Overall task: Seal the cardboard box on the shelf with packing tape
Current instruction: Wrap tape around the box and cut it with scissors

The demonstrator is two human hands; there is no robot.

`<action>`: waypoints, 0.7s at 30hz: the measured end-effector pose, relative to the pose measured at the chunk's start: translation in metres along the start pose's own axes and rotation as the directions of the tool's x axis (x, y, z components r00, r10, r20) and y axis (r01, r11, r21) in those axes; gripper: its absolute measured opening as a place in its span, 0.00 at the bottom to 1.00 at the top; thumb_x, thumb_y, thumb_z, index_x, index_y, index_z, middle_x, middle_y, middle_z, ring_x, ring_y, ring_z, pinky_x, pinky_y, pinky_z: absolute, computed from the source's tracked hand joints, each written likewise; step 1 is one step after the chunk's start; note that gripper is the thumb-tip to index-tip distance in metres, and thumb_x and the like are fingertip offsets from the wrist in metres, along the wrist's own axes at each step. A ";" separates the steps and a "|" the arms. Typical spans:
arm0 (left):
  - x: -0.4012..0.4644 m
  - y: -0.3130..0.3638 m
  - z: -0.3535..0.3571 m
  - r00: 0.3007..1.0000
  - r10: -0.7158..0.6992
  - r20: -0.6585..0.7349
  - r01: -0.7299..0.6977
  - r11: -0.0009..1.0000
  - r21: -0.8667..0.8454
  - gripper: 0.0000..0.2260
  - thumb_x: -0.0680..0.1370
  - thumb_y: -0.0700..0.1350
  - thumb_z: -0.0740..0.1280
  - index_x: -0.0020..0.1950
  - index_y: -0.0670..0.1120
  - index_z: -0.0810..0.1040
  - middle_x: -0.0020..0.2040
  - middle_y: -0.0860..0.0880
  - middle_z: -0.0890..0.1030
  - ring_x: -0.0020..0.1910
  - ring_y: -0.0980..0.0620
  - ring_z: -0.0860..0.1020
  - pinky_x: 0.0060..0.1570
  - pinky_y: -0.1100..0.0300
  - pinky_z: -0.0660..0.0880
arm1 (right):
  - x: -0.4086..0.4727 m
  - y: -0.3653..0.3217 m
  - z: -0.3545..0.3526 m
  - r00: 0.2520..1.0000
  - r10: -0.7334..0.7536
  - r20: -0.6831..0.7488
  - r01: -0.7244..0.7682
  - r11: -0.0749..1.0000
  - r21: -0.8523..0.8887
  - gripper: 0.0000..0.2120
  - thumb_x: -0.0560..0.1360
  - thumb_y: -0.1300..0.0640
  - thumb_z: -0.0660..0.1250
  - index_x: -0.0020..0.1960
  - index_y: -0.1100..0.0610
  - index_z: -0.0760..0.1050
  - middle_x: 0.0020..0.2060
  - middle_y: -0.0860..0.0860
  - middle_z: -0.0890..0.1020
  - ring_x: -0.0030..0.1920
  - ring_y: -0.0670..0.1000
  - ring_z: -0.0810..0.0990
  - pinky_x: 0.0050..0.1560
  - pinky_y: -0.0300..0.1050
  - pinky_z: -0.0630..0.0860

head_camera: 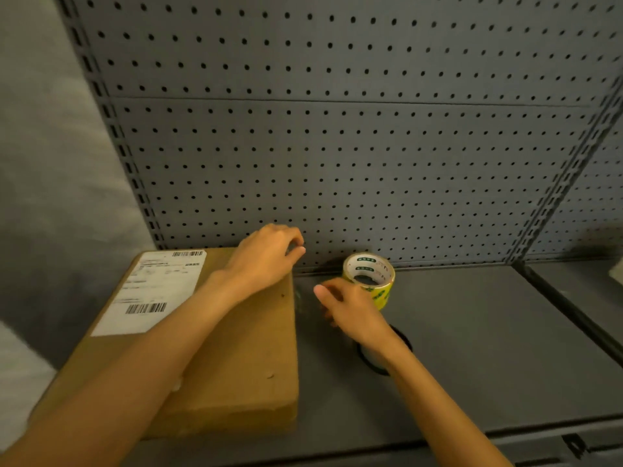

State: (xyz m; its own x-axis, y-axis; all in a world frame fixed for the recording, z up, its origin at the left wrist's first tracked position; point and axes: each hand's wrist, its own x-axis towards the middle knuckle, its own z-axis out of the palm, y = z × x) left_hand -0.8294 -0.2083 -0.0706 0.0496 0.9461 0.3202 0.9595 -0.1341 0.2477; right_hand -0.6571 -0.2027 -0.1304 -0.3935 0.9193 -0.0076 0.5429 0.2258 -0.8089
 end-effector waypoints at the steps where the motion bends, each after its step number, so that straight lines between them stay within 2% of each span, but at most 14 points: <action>1: -0.007 -0.006 -0.004 1.000 -0.014 -0.014 0.014 1.000 0.023 0.11 0.80 0.50 0.61 0.58 0.48 0.76 0.58 0.51 0.78 0.58 0.51 0.74 0.52 0.56 0.71 | 0.003 -0.002 0.003 0.998 0.047 0.049 -0.051 0.995 0.082 0.17 0.79 0.45 0.59 0.56 0.57 0.75 0.45 0.54 0.82 0.45 0.53 0.82 0.48 0.52 0.81; 4: -0.028 -0.023 -0.012 0.997 -0.074 -0.011 0.074 0.994 0.083 0.12 0.80 0.50 0.60 0.61 0.49 0.75 0.61 0.51 0.76 0.61 0.51 0.71 0.55 0.56 0.70 | 0.009 -0.007 0.008 0.961 0.175 0.212 -0.240 0.912 0.334 0.19 0.79 0.42 0.57 0.50 0.58 0.75 0.39 0.55 0.82 0.38 0.51 0.82 0.38 0.45 0.81; 9: -0.058 -0.036 -0.013 0.992 -0.127 0.026 0.124 0.987 0.103 0.15 0.80 0.52 0.60 0.64 0.49 0.73 0.65 0.51 0.73 0.64 0.52 0.69 0.60 0.58 0.67 | 0.010 -0.008 0.014 0.898 0.226 0.377 -0.379 0.833 0.404 0.23 0.77 0.39 0.60 0.47 0.60 0.77 0.34 0.54 0.83 0.32 0.49 0.81 0.29 0.40 0.76; 14: -0.073 -0.038 -0.012 0.987 -0.155 0.038 0.154 0.988 0.017 0.16 0.81 0.52 0.58 0.67 0.49 0.71 0.68 0.51 0.71 0.66 0.53 0.68 0.61 0.59 0.66 | 0.007 -0.010 0.015 0.916 0.256 0.310 -0.397 0.690 0.605 0.13 0.75 0.48 0.68 0.46 0.59 0.75 0.34 0.52 0.81 0.33 0.48 0.78 0.33 0.40 0.75; 19: -0.074 -0.038 -0.009 0.988 -0.155 0.025 0.155 0.988 0.003 0.16 0.81 0.52 0.57 0.67 0.48 0.71 0.67 0.51 0.72 0.66 0.52 0.68 0.62 0.58 0.65 | 0.000 -0.014 0.023 0.908 0.341 0.242 -0.416 0.674 0.610 0.14 0.73 0.48 0.70 0.44 0.59 0.76 0.33 0.52 0.80 0.33 0.48 0.78 0.31 0.40 0.76; 21: -0.074 -0.038 -0.008 0.988 -0.152 0.023 0.152 0.988 0.006 0.16 0.81 0.51 0.57 0.68 0.48 0.71 0.68 0.50 0.72 0.67 0.51 0.68 0.63 0.58 0.65 | -0.001 -0.017 0.029 0.899 0.365 0.244 -0.435 0.676 0.595 0.15 0.73 0.47 0.70 0.44 0.60 0.77 0.36 0.55 0.81 0.35 0.51 0.80 0.32 0.41 0.77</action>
State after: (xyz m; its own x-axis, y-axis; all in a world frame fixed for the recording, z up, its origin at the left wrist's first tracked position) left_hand -0.8719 -0.2760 -0.0962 -0.0905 0.9621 0.2573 0.9576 0.0131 0.2879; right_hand -0.6878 -0.2165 -0.1339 -0.3366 0.8299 -0.4450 0.0970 -0.4396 -0.8930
